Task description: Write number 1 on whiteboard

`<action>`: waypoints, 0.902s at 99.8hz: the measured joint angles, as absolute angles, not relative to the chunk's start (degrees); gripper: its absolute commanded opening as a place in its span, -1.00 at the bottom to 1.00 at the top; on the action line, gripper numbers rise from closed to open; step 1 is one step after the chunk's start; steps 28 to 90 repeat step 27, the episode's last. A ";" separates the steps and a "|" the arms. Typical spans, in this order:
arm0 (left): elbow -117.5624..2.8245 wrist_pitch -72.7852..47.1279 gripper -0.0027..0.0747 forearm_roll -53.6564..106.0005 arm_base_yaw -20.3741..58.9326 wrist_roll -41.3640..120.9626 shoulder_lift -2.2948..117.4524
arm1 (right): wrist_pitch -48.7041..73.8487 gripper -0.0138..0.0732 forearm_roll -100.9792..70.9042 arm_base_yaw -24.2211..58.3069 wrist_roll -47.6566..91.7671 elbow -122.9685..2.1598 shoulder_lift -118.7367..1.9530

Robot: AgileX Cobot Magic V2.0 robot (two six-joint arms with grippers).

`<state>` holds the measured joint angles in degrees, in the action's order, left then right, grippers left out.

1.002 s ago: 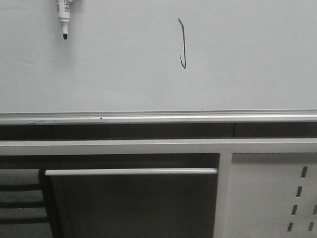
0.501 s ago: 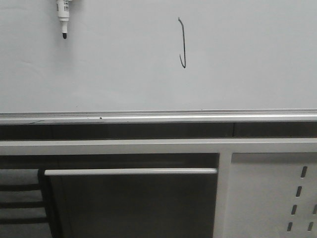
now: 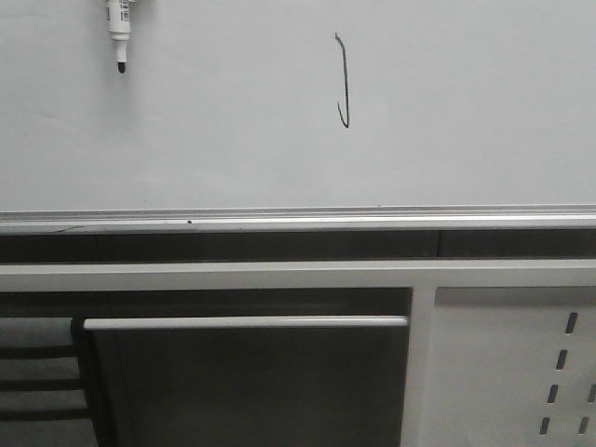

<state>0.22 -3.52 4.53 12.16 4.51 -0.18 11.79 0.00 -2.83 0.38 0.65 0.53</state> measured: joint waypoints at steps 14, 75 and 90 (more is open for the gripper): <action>0.22 -3.52 -0.98 4.53 12.16 4.51 -0.18 | 11.79 -0.85 0.00 -2.83 0.00 0.65 0.53; 0.22 -3.52 -0.98 4.53 12.16 4.51 -0.18 | 11.79 -0.85 0.00 -2.83 0.00 0.65 0.53; 0.22 -3.52 -0.98 4.53 12.16 4.51 -0.18 | 11.79 -0.85 0.00 -2.83 0.00 0.65 0.53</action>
